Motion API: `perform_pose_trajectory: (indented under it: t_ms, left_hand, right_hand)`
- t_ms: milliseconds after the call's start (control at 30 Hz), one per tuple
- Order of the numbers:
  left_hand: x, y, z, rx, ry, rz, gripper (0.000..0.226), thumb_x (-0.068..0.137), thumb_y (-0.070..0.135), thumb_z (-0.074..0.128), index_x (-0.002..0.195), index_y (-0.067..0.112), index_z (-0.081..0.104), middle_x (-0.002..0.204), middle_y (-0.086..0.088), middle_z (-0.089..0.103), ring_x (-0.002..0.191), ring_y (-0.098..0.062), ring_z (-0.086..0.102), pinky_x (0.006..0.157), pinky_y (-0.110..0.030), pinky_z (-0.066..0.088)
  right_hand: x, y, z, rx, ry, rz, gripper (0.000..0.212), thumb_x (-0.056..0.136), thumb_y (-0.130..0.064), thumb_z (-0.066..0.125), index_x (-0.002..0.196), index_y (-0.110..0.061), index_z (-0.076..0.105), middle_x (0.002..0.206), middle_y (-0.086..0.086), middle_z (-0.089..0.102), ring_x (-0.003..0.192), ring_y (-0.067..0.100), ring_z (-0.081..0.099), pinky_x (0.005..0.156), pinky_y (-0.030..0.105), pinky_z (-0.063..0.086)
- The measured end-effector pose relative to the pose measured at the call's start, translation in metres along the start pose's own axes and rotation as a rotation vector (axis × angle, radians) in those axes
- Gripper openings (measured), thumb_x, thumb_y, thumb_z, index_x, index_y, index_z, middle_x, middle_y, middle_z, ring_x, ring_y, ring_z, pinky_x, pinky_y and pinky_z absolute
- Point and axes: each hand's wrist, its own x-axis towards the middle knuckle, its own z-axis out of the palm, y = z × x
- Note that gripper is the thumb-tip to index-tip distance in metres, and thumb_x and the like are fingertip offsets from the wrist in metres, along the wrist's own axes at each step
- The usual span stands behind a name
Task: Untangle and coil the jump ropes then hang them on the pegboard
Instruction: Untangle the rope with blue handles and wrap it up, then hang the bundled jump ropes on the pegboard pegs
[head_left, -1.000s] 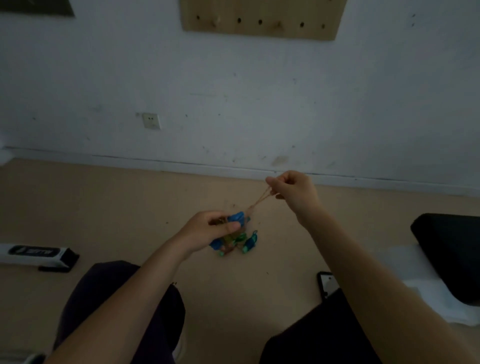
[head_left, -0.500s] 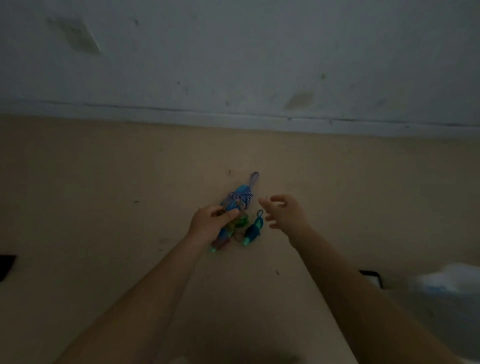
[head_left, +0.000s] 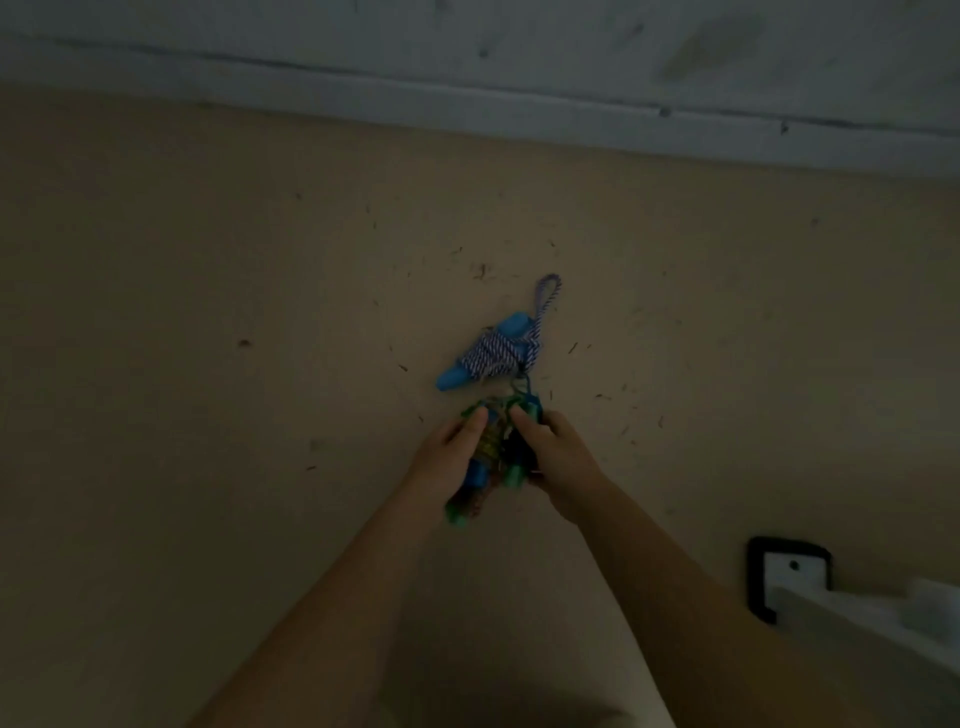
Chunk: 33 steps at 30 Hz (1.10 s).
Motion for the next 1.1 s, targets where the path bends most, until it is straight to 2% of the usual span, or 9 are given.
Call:
perform_pose_trajectory:
  t_ms: [200, 300, 367, 433, 500, 600, 767, 967, 1100]
  left_hand:
    - [-0.161, 0.087, -0.010, -0.056, -0.084, -0.004, 0.062, 0.085, 0.080, 0.037, 0.123, 0.036, 0.061, 0.116, 0.000, 0.071, 0.101, -0.020, 0.071, 0.090, -0.041, 0.057]
    - [-0.267, 0.161, -0.015, -0.226, -0.172, 0.052, 0.058, 0.076, 0.077, 0.062, 0.117, 0.036, 0.059, 0.100, 0.005, 0.076, 0.088, -0.015, 0.075, 0.063, -0.031, 0.060]
    - [-0.337, 0.217, -0.024, -0.281, -0.174, 0.138, 0.061, 0.071, 0.067, 0.077, 0.116, 0.029, 0.060, 0.094, 0.006, 0.077, 0.089, -0.016, 0.075, 0.065, -0.031, 0.059]
    - [-0.409, 0.273, -0.038, -0.322, -0.117, 0.260, 0.048, 0.074, 0.055, 0.077, 0.107, 0.022, 0.063, 0.092, -0.001, 0.076, 0.091, -0.026, 0.074, 0.072, -0.038, 0.059]
    - [-0.483, 0.323, -0.055, -0.379, -0.070, 0.367, 0.032, 0.083, 0.045, 0.075, 0.103, 0.023, 0.063, 0.087, -0.002, 0.074, 0.087, -0.030, 0.073, 0.066, -0.037, 0.058]
    - [-0.593, 0.382, -0.072, -0.448, -0.109, 0.492, 0.036, 0.081, 0.036, 0.078, 0.109, 0.021, 0.063, 0.089, -0.007, 0.073, 0.082, -0.027, 0.074, 0.061, -0.034, 0.058]
    - [-0.735, 0.442, -0.074, -0.318, -0.153, 0.703, 0.044, 0.065, 0.039, 0.082, 0.104, 0.027, 0.066, 0.091, 0.005, 0.073, 0.085, -0.014, 0.071, 0.064, -0.027, 0.056]
    - [-0.810, 0.459, -0.057, -0.382, -0.173, 0.756, 0.027, 0.079, 0.014, 0.072, 0.105, 0.016, 0.072, 0.080, -0.003, 0.074, 0.072, -0.018, 0.072, 0.057, -0.028, 0.056]
    - [-0.833, 0.458, -0.046, -0.410, -0.192, 0.743, 0.030, 0.075, 0.023, 0.077, 0.102, 0.012, 0.072, 0.075, -0.006, 0.068, 0.065, -0.020, 0.067, 0.054, -0.031, 0.054]
  right_hand:
    - [-0.168, -0.089, -0.007, 0.090, 0.012, -0.071, 0.037, 0.086, -0.048, 0.069, 0.108, -0.021, 0.058, 0.108, 0.008, 0.067, 0.096, 0.023, 0.069, 0.078, 0.039, 0.061]
    - [-0.277, -0.167, -0.012, 0.130, 0.034, -0.188, 0.033, 0.088, -0.044, 0.070, 0.105, -0.018, 0.061, 0.108, 0.012, 0.068, 0.100, 0.028, 0.069, 0.086, 0.049, 0.058]
    - [-0.355, -0.224, -0.017, 0.147, 0.039, -0.275, 0.028, 0.090, -0.038, 0.069, 0.103, -0.015, 0.062, 0.106, 0.015, 0.068, 0.099, 0.032, 0.068, 0.087, 0.051, 0.057]
    - [-0.434, -0.280, -0.024, 0.163, 0.023, -0.378, 0.019, 0.093, -0.029, 0.067, 0.100, -0.013, 0.061, 0.094, 0.014, 0.066, 0.089, 0.032, 0.065, 0.082, 0.049, 0.055]
    - [-0.512, -0.327, -0.032, 0.169, -0.011, -0.476, 0.011, 0.094, -0.022, 0.065, 0.097, -0.013, 0.058, 0.085, 0.010, 0.061, 0.083, 0.030, 0.061, 0.071, 0.041, 0.052]
    - [-0.626, -0.379, -0.043, 0.147, -0.118, -0.606, 0.009, 0.093, -0.020, 0.065, 0.095, -0.017, 0.057, 0.078, 0.007, 0.061, 0.076, 0.025, 0.063, 0.061, 0.032, 0.050]
    - [-0.769, -0.423, -0.054, 0.015, -0.221, -0.815, 0.029, 0.093, -0.049, 0.055, 0.096, -0.021, 0.060, 0.075, 0.010, 0.062, 0.067, 0.025, 0.064, 0.056, 0.032, 0.052]
    - [-0.838, -0.428, -0.071, 0.067, -0.304, -0.903, 0.032, 0.101, -0.038, 0.050, 0.101, -0.009, 0.063, 0.084, 0.015, 0.065, 0.076, 0.030, 0.062, 0.071, 0.042, 0.053]
    - [-0.862, -0.427, -0.081, 0.059, -0.338, -0.934, 0.026, 0.105, -0.031, 0.042, 0.110, -0.013, 0.061, 0.084, 0.020, 0.064, 0.072, 0.030, 0.062, 0.066, 0.036, 0.054]
